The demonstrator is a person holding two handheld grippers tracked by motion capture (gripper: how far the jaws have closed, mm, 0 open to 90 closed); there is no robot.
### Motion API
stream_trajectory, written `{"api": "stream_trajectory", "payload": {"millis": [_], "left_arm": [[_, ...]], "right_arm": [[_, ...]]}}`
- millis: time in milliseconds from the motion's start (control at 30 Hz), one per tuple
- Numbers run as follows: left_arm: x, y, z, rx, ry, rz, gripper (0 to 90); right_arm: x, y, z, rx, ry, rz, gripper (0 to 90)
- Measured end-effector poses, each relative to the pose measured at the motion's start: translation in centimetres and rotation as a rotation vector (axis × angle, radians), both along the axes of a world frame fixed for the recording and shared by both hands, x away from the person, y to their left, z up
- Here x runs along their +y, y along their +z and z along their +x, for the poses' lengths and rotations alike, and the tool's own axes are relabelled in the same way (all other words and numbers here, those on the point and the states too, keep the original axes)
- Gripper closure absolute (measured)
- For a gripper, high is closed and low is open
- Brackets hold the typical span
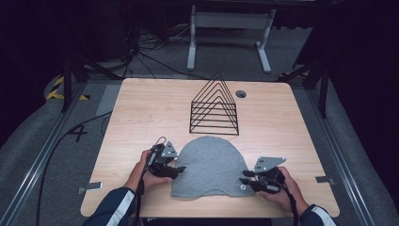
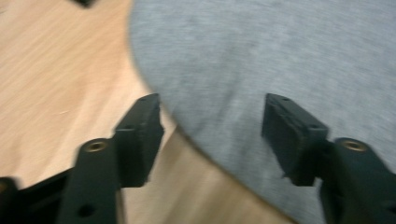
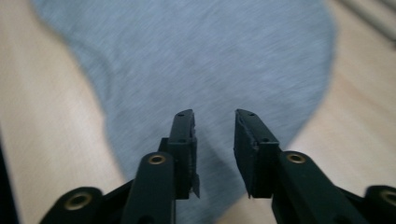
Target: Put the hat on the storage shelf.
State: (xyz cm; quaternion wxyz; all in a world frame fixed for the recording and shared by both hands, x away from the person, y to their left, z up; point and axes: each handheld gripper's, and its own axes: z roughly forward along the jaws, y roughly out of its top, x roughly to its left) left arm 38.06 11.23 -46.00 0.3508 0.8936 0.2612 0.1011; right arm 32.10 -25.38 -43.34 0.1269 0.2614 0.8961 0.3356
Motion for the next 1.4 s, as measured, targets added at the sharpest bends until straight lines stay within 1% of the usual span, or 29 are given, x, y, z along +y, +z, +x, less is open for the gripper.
{"api": "stream_trajectory", "payload": {"millis": [33,67,133,200,233,300,367,433,500,533,567,600,633,667,700,800,833,900,933,967,1000,1033,1067,1100,1133,1200,1233,1300,1400], "left_arm": [[0.1,-0.1,0.4,0.012,0.018,-0.013,31.4],[0.1,-0.1,0.4,0.012,0.018,-0.013,30.1],[-0.1,-0.5,0.7,0.013,0.040,0.007,27.8],[-0.3,-0.7,0.9,0.021,0.041,0.011,25.6],[-0.3,-0.8,1.1,0.027,0.054,0.008,24.4],[-0.3,-1.1,1.5,0.036,0.067,-0.022,21.4],[-0.3,-1.0,1.7,0.031,0.061,-0.018,20.4],[-0.3,-1.2,1.8,0.025,0.074,-0.034,19.9],[-0.4,-1.2,1.7,0.026,0.078,-0.024,19.5],[-0.5,-1.2,1.7,0.026,0.083,-0.025,19.5],[-0.5,-1.2,1.7,0.024,0.087,-0.022,19.4],[-0.6,-1.2,1.7,0.016,0.093,-0.025,19.1],[-0.5,-1.2,1.8,0.019,0.105,-0.014,17.7],[-0.6,-1.3,1.8,0.015,0.117,-0.021,15.7],[-0.5,-1.3,1.9,0.017,0.122,-0.016,15.4],[-0.6,-1.2,2.1,0.023,0.140,-0.013,14.7],[-0.6,-1.1,2.2,0.032,0.151,-0.003,13.9],[-0.6,-1.1,2.4,0.040,0.143,0.003,12.6],[-0.6,-1.0,2.5,0.033,0.141,0.013,12.4],[-0.6,-0.9,2.4,0.041,0.130,0.013,13.2],[-0.7,-0.8,2.4,0.045,0.119,0.011,16.7],[-0.8,-0.7,2.4,0.050,0.108,0.021,19.6],[-0.9,-0.6,2.3,0.055,0.113,0.026,21.1],[-0.9,-0.5,2.4,0.060,0.097,0.032,22.0],[-0.9,-0.5,2.2,0.053,0.096,0.021,25.6],[-1.0,-0.5,2.1,0.050,0.096,0.016,32.9],[-1.0,-0.4,2.1,0.050,0.089,0.014,37.3],[-1.1,-0.4,2.0,0.048,0.079,-0.002,49.7],[-1.0,-0.3,2.1,0.069,0.054,-0.020,64.3]], "right_arm": [[-0.3,0.5,1.4,-0.007,-0.037,0.019,58.4],[-0.3,0.5,2.2,-0.009,-0.054,0.012,55.9],[-0.1,0.3,3.6,-0.003,-0.077,0.002,51.1],[0.2,-0.2,5.0,0.007,-0.093,-0.011,46.0],[0.4,-0.4,5.6,0.015,-0.097,-0.014,43.7],[0.8,-0.9,7.0,0.059,-0.104,0.004,41.3],[1.1,-1.1,7.8,0.072,-0.110,0.008,39.4],[1.5,-1.3,8.5,0.075,-0.112,0.010,37.3],[2.1,-1.5,8.8,0.081,-0.116,-0.021,33.2],[2.5,-1.8,9.0,0.084,-0.124,-0.058,28.4],[2.6,-1.9,9.0,0.075,-0.125,-0.056,28.4],[2.7,-1.9,9.1,0.076,-0.119,-0.054,29.2],[2.8,-1.9,9.1,0.077,-0.116,-0.054,30.1],[2.9,-1.8,9.1,0.079,-0.118,-0.057,32.0],[2.9,-1.9,9.0,0.078,-0.117,-0.048,33.4],[3.0,-1.9,8.9,0.075,-0.120,-0.037,41.4],[3.1,-1.9,8.9,0.069,-0.120,-0.035,44.1],[3.2,-1.8,8.9,0.070,-0.112,-0.031,46.8],[3.3,-1.8,8.8,0.073,-0.113,-0.037,48.4],[3.3,-1.7,8.8,0.077,-0.112,-0.040,51.8],[3.4,-1.7,8.7,0.083,-0.108,-0.038,54.3],[3.4,-1.7,8.6,0.082,-0.102,-0.037,55.3],[3.4,-1.7,8.6,0.081,-0.108,-0.035,56.1],[3.4,-1.7,8.5,0.081,-0.105,-0.030,59.6],[3.4,-1.7,8.4,0.084,-0.095,-0.024,64.5],[3.3,-1.7,8.3,0.093,-0.081,-0.006,71.7],[3.3,-1.8,8.3,0.096,-0.075,-0.002,74.9],[3.2,-1.8,8.3,0.110,-0.066,0.016,78.8],[2.9,-1.9,8.4,0.126,-0.054,0.040,82.6]]}}
